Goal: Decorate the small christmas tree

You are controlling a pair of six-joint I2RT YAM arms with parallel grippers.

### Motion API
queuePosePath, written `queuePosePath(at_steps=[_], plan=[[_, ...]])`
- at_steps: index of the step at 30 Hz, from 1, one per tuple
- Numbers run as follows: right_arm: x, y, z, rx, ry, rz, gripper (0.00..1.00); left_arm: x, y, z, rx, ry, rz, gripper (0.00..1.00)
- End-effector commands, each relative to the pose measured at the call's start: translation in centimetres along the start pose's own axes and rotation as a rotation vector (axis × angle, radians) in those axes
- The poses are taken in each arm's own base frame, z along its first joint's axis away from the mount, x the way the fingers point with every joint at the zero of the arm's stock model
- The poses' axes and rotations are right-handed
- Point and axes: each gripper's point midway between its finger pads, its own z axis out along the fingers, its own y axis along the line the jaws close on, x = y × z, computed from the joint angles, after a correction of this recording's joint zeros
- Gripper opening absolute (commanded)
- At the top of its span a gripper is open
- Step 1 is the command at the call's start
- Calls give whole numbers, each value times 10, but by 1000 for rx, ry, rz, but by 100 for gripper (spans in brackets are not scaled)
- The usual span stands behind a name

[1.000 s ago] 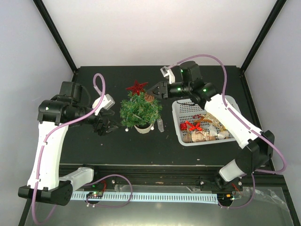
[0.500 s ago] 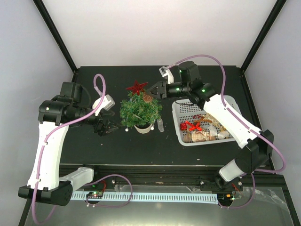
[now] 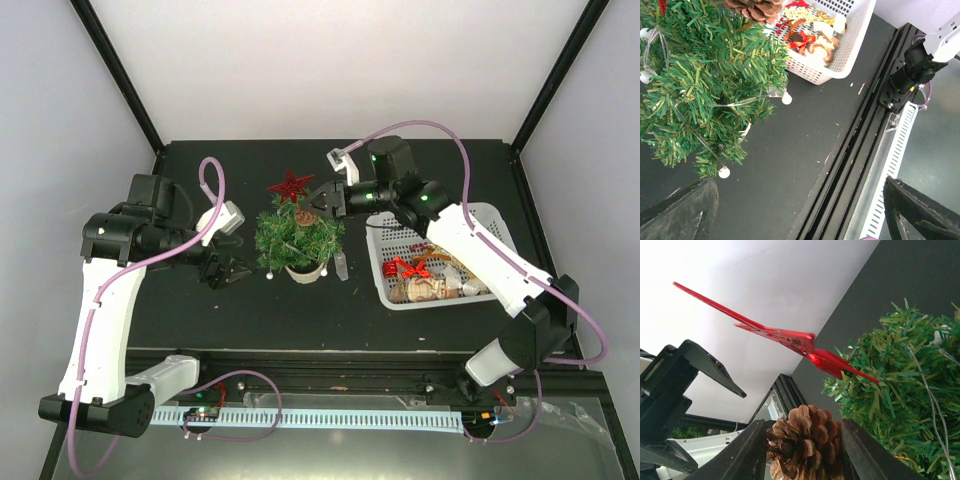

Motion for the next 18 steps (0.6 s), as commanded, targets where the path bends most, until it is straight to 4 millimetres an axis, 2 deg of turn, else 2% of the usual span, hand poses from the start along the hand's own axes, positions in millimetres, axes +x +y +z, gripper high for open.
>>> queuePosePath(at_steps=[1,7,13,18], plan=[[5,4,1,-21,8,-9,44,0,-2,-2,-9,-9,1,90],[8,8,-3,-14,9,-26,60,0,0,-1,-3,-6,-2,90],[5,11,-13,20,-15,-56,61,0,2,1,3,-2,-7,90],[9,4,-9,35,8,-44,61,-1,3,3,11,-3,-8,90]])
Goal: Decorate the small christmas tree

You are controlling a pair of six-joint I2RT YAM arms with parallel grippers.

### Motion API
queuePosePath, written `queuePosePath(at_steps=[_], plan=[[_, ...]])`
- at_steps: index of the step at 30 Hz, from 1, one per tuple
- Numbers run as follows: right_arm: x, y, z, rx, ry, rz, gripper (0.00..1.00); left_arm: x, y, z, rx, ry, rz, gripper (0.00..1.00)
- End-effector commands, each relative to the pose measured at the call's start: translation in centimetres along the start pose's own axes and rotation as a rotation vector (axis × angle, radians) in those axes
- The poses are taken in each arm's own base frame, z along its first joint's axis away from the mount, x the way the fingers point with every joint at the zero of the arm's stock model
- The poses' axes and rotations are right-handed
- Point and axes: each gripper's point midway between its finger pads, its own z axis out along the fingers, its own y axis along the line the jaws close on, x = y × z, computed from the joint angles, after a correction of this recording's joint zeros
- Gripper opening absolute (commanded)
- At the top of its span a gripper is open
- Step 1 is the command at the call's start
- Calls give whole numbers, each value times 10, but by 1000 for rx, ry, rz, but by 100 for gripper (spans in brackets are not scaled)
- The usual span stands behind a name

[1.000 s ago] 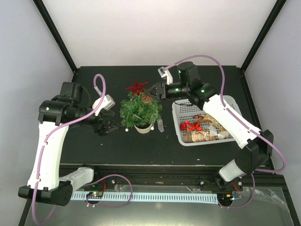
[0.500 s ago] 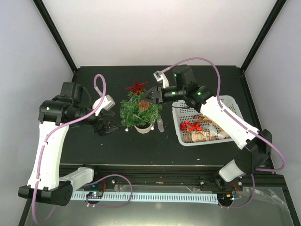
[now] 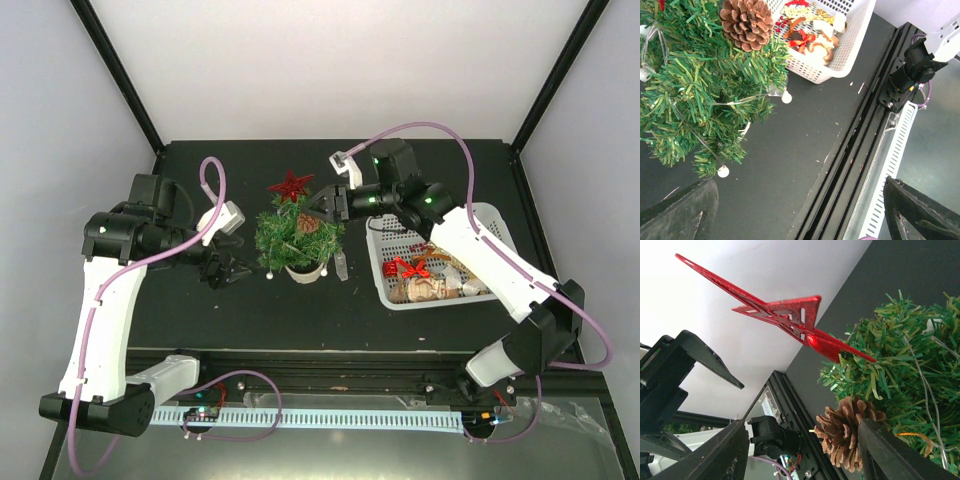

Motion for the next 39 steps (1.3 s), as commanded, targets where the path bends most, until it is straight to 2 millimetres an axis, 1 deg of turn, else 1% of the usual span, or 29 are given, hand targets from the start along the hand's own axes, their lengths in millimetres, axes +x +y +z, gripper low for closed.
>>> queuePosePath(at_steps=[1,8,12,16,21,25,34,39], plan=[[2,5,-3,3,2,-27,61,-3,3,2,7,-7,-3,90],[-5,13,3,-35,-1,-30,61,0,4,4,9,-1,-7,90],[-5,17,10,-53,18,-41,61,0,5,4,4,0,-7,90],[-3,19,18,-58,37,-48,61,1,5,4,4,0,-7,90],[3,14,23,-53,65,-42,61,3,5,5,7,3,-13,90],[13,11,19,-33,91,-54,60,3,6,5,8,2,-15,90],[44,8,-1,5,157,-91,58,1,8,7,11,1,-17,90],[47,11,-11,24,139,-116,57,1,10,9,17,-1,-21,90]])
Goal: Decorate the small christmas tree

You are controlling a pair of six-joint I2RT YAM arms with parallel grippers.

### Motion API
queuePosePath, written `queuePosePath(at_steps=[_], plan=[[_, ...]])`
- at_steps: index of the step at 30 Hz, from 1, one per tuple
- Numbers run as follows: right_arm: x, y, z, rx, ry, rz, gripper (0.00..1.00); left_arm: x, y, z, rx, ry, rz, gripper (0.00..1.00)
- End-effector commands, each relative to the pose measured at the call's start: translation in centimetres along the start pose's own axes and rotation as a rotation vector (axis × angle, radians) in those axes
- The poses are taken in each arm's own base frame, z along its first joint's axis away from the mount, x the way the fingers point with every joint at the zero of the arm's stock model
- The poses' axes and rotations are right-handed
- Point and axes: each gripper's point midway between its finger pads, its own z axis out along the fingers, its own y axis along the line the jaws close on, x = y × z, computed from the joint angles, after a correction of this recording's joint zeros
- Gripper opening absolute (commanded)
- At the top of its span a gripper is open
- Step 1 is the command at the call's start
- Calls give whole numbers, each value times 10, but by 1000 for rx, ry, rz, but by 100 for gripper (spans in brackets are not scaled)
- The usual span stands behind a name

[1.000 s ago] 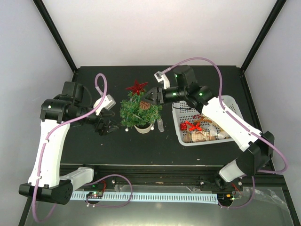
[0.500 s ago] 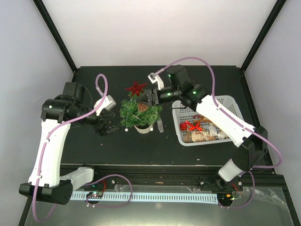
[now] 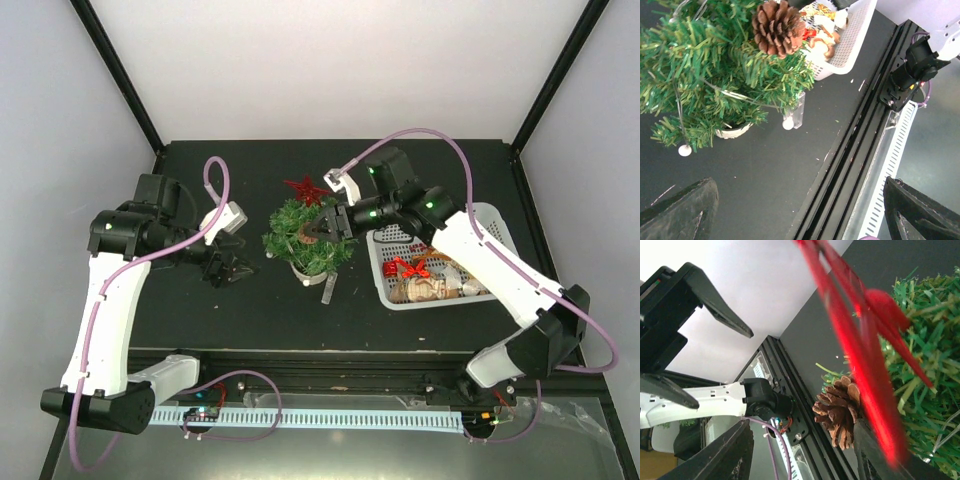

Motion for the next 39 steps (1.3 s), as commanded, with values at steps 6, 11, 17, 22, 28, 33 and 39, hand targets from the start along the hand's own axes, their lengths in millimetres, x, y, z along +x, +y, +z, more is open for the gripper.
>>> queuePosePath(at_steps=[6,11,17,22,28,33,39], plan=[[-2,9,-11,21,-29,-49,56,-4,5,3,5,-15,-3,90],[-16,10,-10,31,-55,-52,58,-1,5,3,1,-8,-6,90],[-27,11,-6,28,-63,-54,60,1,5,3,-2,-2,-9,90],[-33,14,-8,33,-76,-58,61,1,6,4,0,-2,-10,90],[-29,13,-8,36,-61,-50,62,0,8,5,6,-1,-14,90],[-33,11,-5,40,-66,-47,62,-1,8,7,20,-4,-23,90],[-38,8,5,42,-53,-43,62,0,9,8,18,-1,-24,90]])
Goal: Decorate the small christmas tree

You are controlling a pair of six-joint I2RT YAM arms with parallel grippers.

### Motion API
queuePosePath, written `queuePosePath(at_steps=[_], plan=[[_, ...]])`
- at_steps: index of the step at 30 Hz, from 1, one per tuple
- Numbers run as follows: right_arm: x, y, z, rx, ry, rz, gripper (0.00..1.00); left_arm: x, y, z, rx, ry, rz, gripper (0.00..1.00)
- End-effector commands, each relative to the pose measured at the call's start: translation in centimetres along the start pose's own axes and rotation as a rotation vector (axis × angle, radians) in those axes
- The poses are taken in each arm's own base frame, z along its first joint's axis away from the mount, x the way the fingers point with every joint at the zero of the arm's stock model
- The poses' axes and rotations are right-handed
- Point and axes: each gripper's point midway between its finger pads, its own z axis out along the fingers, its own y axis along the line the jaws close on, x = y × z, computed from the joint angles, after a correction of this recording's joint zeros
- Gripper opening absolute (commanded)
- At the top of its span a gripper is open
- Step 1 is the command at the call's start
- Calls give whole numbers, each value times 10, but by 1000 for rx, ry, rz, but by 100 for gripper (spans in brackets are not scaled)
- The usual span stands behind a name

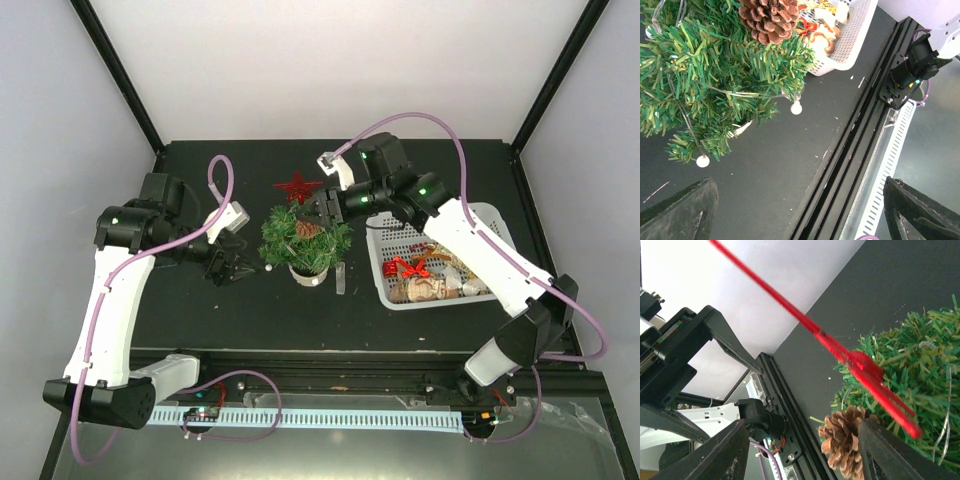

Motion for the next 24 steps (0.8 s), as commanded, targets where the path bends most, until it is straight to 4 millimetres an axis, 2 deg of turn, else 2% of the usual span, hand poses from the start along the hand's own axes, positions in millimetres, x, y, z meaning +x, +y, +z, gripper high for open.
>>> queuePosePath(at_steps=[1,9,18,24], plan=[[-6,3,8,0,2,-6,62,-5,1,-1,3,-24,8,90],[6,5,23,-22,59,-8,62,-1,0,-1,-4,-18,6,90],[24,25,1,-59,75,-69,56,-3,2,0,-4,-21,6,90],[40,23,-8,-42,90,-71,54,-4,5,1,-5,-22,1,90]])
